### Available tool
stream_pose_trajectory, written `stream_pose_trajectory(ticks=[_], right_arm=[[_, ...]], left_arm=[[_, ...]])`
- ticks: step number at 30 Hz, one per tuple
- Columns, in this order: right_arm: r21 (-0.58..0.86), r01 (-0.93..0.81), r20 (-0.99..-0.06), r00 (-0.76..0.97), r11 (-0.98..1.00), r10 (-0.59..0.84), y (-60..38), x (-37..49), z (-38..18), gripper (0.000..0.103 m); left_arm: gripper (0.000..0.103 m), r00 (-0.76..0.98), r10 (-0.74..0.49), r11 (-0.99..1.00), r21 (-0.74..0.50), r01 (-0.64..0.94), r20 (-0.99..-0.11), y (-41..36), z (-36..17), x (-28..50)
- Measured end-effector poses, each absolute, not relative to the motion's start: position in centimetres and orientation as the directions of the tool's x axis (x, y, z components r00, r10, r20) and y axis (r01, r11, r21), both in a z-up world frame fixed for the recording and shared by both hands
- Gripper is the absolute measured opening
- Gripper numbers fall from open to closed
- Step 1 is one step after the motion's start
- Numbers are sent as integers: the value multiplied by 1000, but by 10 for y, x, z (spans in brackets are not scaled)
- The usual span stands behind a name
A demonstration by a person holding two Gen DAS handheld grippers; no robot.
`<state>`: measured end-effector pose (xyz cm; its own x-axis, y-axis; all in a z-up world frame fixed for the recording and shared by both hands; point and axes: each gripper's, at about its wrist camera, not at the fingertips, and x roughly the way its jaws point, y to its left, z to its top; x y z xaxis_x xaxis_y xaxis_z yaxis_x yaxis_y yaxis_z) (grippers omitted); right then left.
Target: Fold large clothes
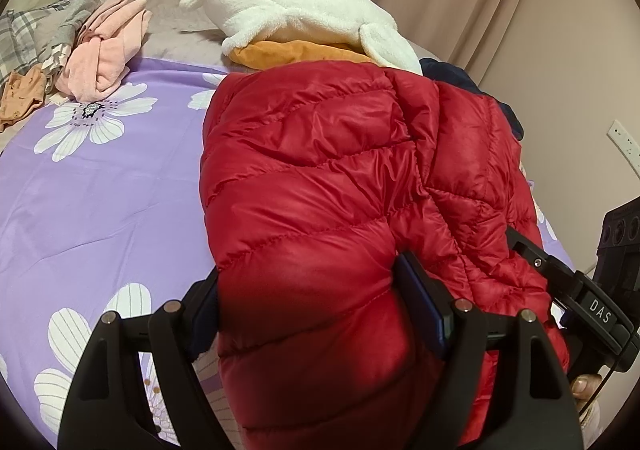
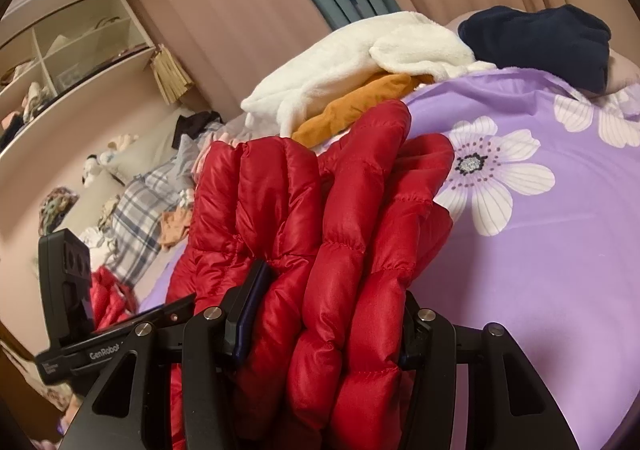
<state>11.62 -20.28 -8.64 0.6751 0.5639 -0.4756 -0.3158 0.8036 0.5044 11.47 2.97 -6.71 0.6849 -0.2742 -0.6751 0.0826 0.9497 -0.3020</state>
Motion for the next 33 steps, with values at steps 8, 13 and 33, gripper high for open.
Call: stream_pose_trajectory(ticks=[8,13,33], right_arm=[[512,-307,-480,672,802,563,-202,118,-87,53],[513,-304,-480,673,803,562,-202,119,-87,53],[526,-218,-562,637,822,527,-196,127,-99,53]], left_arm=[[80,679,-272,951,-299,81,-682,30,-72,123],[80,678,-270,953,-291,86,-683,29,-73,128],[81,656,-247,963,-256,83,-714,27,-92,141]])
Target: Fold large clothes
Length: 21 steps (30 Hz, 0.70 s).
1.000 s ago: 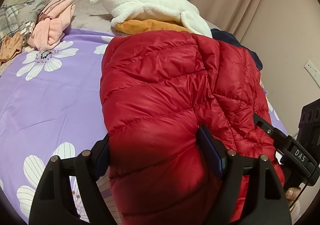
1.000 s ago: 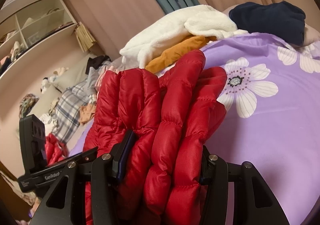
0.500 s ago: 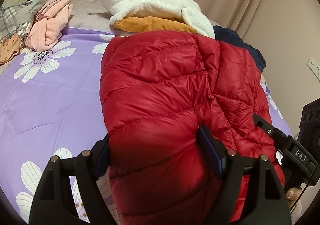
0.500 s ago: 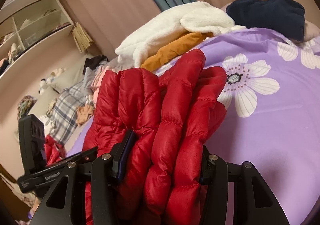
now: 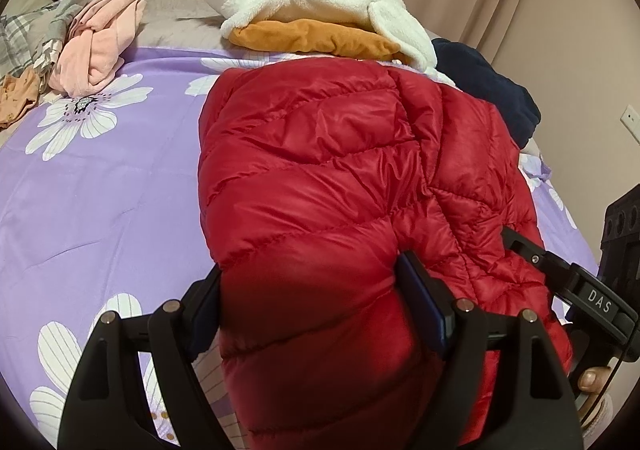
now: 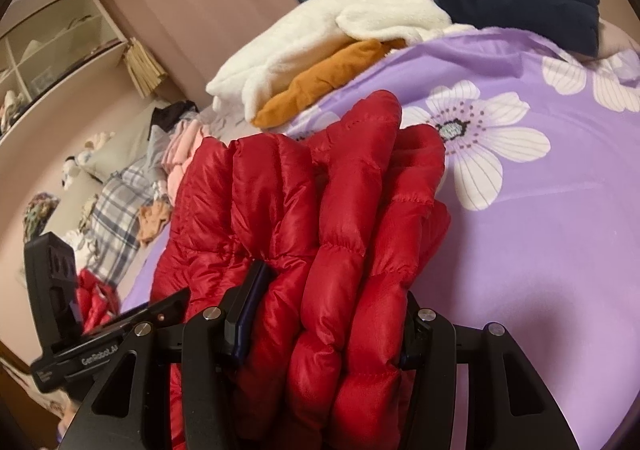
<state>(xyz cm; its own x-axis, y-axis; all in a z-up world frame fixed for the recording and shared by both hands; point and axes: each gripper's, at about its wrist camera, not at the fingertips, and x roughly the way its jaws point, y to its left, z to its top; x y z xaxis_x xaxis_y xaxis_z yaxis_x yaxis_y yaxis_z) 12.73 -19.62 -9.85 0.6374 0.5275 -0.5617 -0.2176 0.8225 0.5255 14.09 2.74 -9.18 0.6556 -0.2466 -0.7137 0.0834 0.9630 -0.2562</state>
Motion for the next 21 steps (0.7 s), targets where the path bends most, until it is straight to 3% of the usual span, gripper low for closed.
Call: stream_pose_trajectory(ticks=[21], right_arm=[[533,-110,-627,614,839,479,-214,126,-107,66]], left_arm=[[91,620,-218,973,-218,78,-753,26,-105,144]])
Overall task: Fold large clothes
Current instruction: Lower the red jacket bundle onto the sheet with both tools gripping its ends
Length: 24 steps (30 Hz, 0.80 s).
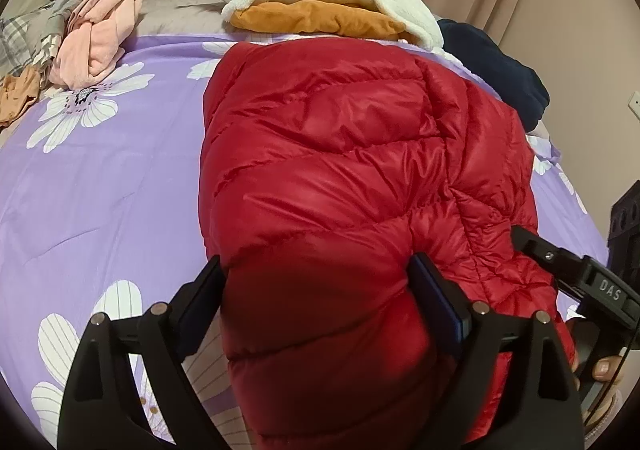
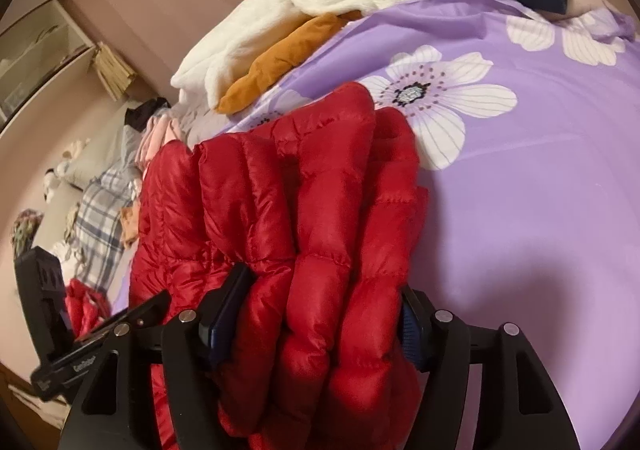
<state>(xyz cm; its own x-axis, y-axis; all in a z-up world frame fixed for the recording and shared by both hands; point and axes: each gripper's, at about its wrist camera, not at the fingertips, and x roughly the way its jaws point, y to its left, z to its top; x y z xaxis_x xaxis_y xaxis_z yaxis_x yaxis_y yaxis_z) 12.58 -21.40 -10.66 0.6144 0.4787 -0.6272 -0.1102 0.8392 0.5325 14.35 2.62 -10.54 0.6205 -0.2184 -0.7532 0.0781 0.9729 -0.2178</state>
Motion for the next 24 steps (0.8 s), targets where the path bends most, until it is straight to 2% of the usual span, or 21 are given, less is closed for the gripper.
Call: stream_pose_trajectory(ticks=[4,6,11,12,13,16,24], right_arm=[[410,-102,-622,696,907,359,-212,112,-84,66],[331,-122,-590,747,936,306,-207,104,-69,66],[284,-290,-526,750,914,401,-182,105,-50,66],[275,-311,-526,744,910,413,-175,107,-50,62],[264,-342,-534,727,902,432,-166,109,-52,52],[246,-387,-566,687,889,455,-147,117,-60,38],[242,-358,-647,632,902,426,-137,137,-86,37]], left_arm=[[91,619,-210,975,-210,73,-757,25,-105,143],[91,617,-208,975,-212,68,-759,25,-104,142],[91,617,-196,978,-195,69,-762,22,-103,139],[91,617,-194,979,-192,69,-763,22,-103,138],[91,618,-191,980,-189,69,-763,22,-103,138],[90,620,-184,981,-177,75,-763,20,-102,135],[89,620,-170,985,-141,96,-766,15,-107,136]])
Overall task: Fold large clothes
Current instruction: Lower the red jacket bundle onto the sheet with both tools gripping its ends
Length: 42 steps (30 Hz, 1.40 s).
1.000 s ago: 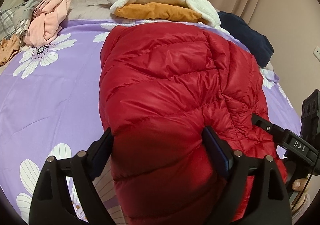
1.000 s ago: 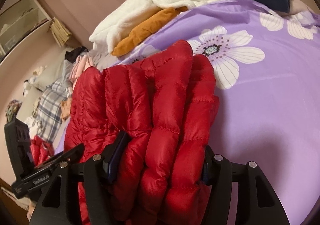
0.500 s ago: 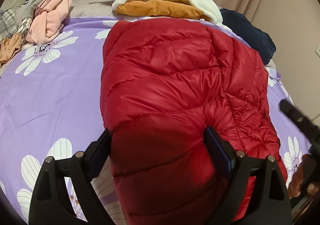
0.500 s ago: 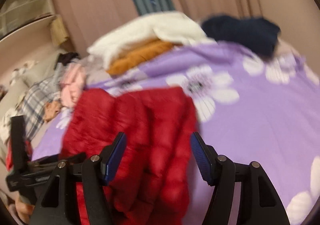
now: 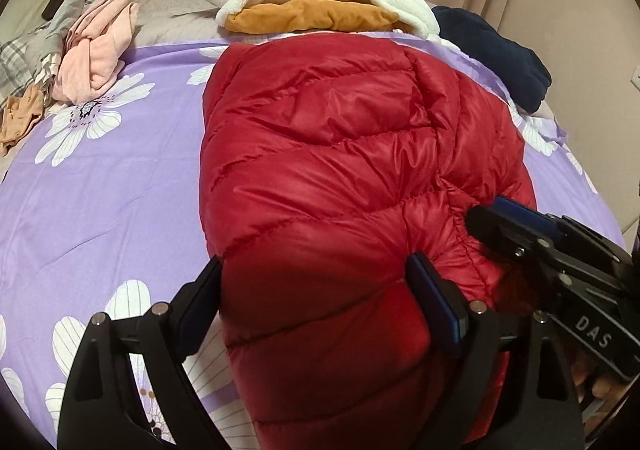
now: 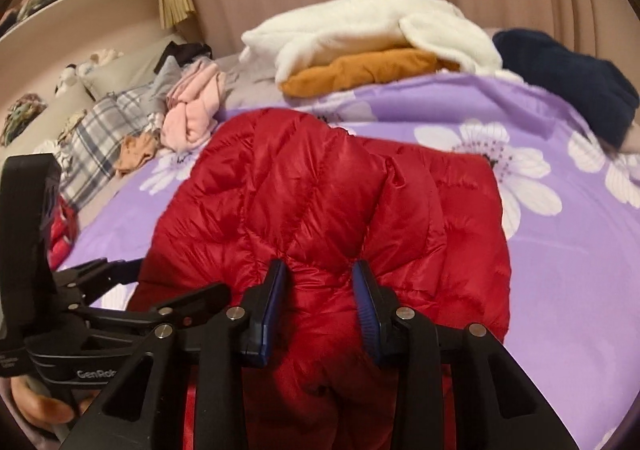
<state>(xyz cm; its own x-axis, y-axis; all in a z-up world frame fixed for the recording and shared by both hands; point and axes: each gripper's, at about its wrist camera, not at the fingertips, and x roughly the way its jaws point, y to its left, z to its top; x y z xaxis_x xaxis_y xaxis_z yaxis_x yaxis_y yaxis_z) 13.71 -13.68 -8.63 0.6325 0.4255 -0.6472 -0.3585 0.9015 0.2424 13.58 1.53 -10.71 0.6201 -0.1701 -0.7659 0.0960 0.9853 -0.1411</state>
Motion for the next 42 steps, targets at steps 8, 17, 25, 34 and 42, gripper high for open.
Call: stream_pose_trajectory(ticks=[8,17,25,34,42], right_arm=[[286,-340,-650,618,896,443,-141,136,-100,35],[318,-330,-633,624,889,458,-146,136,-100,35],[340,-317,-630,623,886,464,-147,136,-101,34],[316,-318,-640,624,894,449,-146,138,-102,34],[287,-318,-651,627,904,427,-140,140,-104,34]], left_arm=[[89,618,-167,986,-137,97,-768,13,-115,140],[83,644,-180,983,-165,84,-744,18,-95,134],[66,689,-155,988,-119,100,-708,15,-77,144],[64,638,-128,991,-79,105,-759,11,-97,172],[66,630,-127,992,-82,100,-767,10,-105,174]])
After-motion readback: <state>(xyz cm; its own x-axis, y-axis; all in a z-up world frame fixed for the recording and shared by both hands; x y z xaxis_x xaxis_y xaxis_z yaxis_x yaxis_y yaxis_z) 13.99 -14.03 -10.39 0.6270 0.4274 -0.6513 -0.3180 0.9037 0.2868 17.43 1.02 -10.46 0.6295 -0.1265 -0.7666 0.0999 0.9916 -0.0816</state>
